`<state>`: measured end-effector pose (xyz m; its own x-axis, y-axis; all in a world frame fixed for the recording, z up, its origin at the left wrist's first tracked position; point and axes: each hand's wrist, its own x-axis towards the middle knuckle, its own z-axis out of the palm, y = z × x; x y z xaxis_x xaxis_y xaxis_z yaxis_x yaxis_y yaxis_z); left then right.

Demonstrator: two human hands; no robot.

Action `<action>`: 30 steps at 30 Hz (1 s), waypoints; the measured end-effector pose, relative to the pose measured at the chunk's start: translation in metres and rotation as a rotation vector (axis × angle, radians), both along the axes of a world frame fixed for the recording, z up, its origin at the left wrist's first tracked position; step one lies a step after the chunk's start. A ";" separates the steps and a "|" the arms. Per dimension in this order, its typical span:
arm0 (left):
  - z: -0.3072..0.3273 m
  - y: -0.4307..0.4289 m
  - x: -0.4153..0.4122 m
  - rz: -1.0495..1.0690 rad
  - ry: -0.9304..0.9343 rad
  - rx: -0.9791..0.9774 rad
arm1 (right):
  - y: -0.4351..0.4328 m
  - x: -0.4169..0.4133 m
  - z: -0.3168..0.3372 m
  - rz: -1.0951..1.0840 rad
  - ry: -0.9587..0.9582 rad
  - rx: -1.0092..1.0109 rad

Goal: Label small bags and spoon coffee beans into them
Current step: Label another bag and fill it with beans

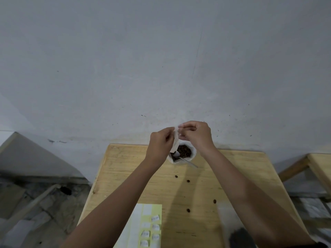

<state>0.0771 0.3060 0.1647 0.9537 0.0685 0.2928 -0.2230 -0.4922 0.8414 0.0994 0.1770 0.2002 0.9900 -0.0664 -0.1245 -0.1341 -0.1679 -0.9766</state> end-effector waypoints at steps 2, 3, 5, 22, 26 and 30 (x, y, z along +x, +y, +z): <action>0.000 0.003 0.003 0.000 -0.013 0.106 | -0.001 0.000 -0.001 0.010 0.011 -0.013; -0.001 0.004 0.004 -0.001 -0.013 0.132 | -0.001 0.000 -0.002 0.016 0.014 -0.023; -0.002 0.004 0.004 0.000 0.008 0.150 | -0.001 -0.001 -0.003 0.028 0.006 -0.073; -0.009 -0.014 0.000 -0.020 -0.057 -0.016 | 0.001 -0.009 -0.006 -0.077 -0.058 -0.213; -0.006 -0.013 0.000 -0.022 -0.105 0.018 | 0.000 -0.010 -0.010 -0.054 -0.088 -0.237; -0.006 -0.009 0.003 -0.091 -0.109 0.149 | -0.004 -0.010 -0.014 -0.013 -0.133 -0.299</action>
<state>0.0803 0.2970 0.1585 0.9163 -0.0682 0.3947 -0.3575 -0.5835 0.7292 0.0899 0.1726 0.1863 0.9951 -0.0932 0.0323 -0.0130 -0.4487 -0.8936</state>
